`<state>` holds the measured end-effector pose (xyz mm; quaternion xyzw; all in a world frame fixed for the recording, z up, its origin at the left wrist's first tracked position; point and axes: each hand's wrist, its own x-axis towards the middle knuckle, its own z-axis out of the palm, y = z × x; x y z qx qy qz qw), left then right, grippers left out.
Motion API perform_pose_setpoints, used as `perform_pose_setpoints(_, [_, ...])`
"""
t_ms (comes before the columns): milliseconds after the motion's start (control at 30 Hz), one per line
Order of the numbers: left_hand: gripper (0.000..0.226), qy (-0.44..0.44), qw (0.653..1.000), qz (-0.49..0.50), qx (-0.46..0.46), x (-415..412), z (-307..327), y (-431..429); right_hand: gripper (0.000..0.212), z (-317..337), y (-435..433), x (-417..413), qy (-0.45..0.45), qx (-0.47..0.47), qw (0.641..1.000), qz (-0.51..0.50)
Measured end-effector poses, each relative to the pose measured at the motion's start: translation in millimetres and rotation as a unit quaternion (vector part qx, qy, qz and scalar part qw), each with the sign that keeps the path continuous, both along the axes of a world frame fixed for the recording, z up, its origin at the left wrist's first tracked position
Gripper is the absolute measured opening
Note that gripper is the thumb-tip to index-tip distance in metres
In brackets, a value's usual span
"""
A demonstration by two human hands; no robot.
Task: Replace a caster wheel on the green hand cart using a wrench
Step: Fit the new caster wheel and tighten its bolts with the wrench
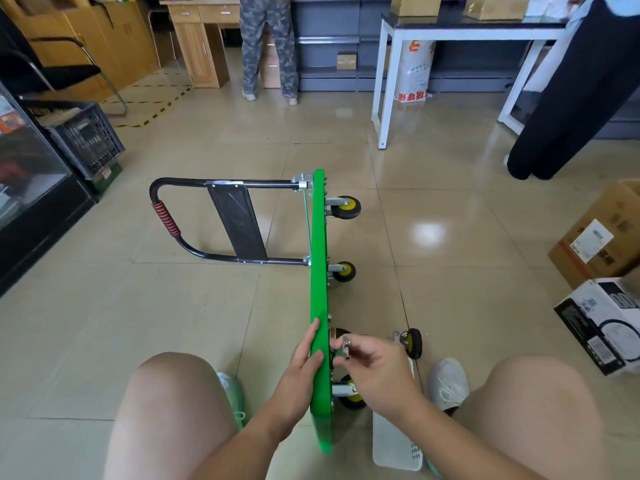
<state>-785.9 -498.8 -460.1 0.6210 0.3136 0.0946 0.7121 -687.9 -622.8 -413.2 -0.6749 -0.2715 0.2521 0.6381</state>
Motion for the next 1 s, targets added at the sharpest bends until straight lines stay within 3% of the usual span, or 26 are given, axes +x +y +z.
perform_pose_setpoints(200, [0.054,-0.008,1.000,-0.002,-0.003,0,-3,1,0.047,-13,5,-1,-0.042,0.002,0.999,0.001])
perform_pose_setpoints(433, [0.054,0.005,1.000,-0.010,0.000,0,1,1,0.010,7,39,37,-0.118,-0.106,0.985,0.061])
perform_pose_setpoints(500, [0.054,0.003,1.000,-0.008,-0.012,0,2,1,0.006,6,52,51,-0.092,-0.126,0.987,0.029])
perform_pose_setpoints(600, [0.054,0.008,1.000,-0.011,-0.015,-1,3,1,0.025,0,67,71,-0.006,-0.166,0.986,-0.029])
perform_pose_setpoints(733, [0.054,0.007,1.000,-0.016,-0.012,-1,0,4,0.015,-5,76,85,0.109,-0.169,0.979,-0.021])
perform_pose_setpoints(900, [0.053,0.004,1.000,-0.026,-0.004,-1,-2,5,0.012,11,66,90,0.141,-0.101,0.983,-0.054])
perform_pose_setpoints(1000, [0.053,0.002,1.000,-0.023,-0.008,-2,-1,5,0.015,27,47,87,0.075,-0.089,0.991,-0.061])
